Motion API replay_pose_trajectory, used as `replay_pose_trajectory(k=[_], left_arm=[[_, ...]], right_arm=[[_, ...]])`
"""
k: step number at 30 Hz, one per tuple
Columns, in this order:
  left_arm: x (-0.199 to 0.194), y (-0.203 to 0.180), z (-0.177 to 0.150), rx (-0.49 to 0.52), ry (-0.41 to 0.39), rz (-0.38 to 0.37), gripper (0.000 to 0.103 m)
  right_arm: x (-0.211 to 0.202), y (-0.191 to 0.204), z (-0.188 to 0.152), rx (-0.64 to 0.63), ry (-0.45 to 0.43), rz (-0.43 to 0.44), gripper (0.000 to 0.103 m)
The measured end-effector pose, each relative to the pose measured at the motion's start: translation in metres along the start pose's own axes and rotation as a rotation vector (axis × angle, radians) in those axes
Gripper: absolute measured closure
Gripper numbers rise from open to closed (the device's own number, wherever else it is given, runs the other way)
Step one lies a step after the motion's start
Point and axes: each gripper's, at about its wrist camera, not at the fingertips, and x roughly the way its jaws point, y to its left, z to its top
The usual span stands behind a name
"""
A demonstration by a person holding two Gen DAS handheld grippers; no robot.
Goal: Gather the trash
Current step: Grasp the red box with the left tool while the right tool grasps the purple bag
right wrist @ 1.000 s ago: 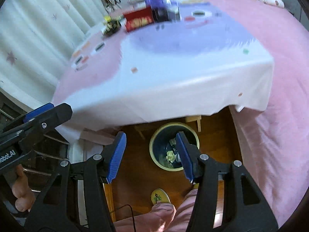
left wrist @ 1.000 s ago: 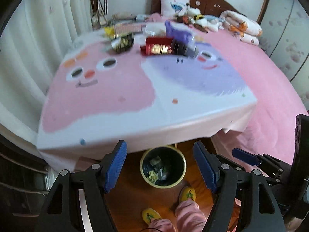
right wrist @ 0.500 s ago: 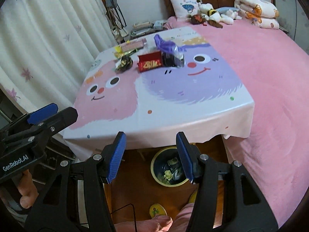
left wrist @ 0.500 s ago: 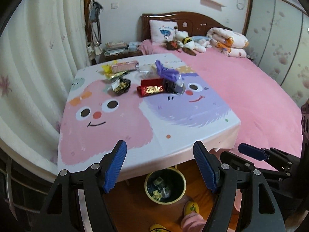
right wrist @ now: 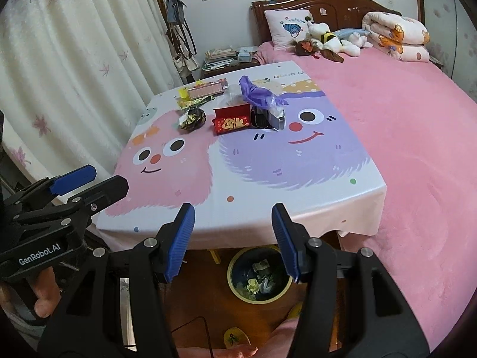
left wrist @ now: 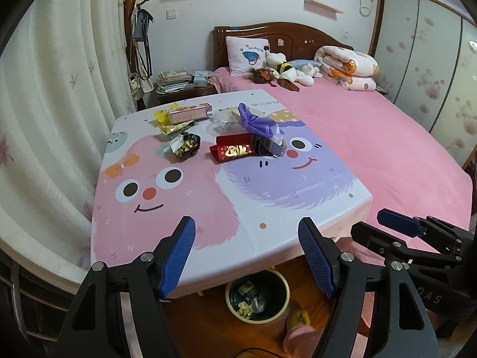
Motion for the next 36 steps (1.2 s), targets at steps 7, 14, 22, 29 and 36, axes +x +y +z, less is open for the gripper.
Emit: replay_pose_trajectory(k=[7, 14, 22, 29, 36], left_arm=[[0.048, 0.004, 0.039, -0.039, 0.026, 0.036, 0.030], [0.137, 0.020, 0.104, -0.217, 0.111, 0.079, 0.030], [0.237, 0.038, 0.155, -0.488, 0.212, 0.098, 0.030], [0.299, 0.052, 0.164, -0.676, 0.273, 0.141, 0.030], [0.334, 0.061, 0.164, -0.783, 0.314, 0.142, 0.030]], right_arm=[[0.051, -0.025, 0.040, -0.015, 0.019, 0.037, 0.052], [0.140, -0.066, 0.127, -0.080, 0.091, 0.118, 0.052], [0.246, -0.096, 0.223, -0.158, 0.190, 0.185, 0.052], [0.338, -0.080, 0.256, -0.311, 0.300, 0.187, 0.052], [0.394, -0.080, 0.246, -0.384, 0.374, 0.155, 0.053]])
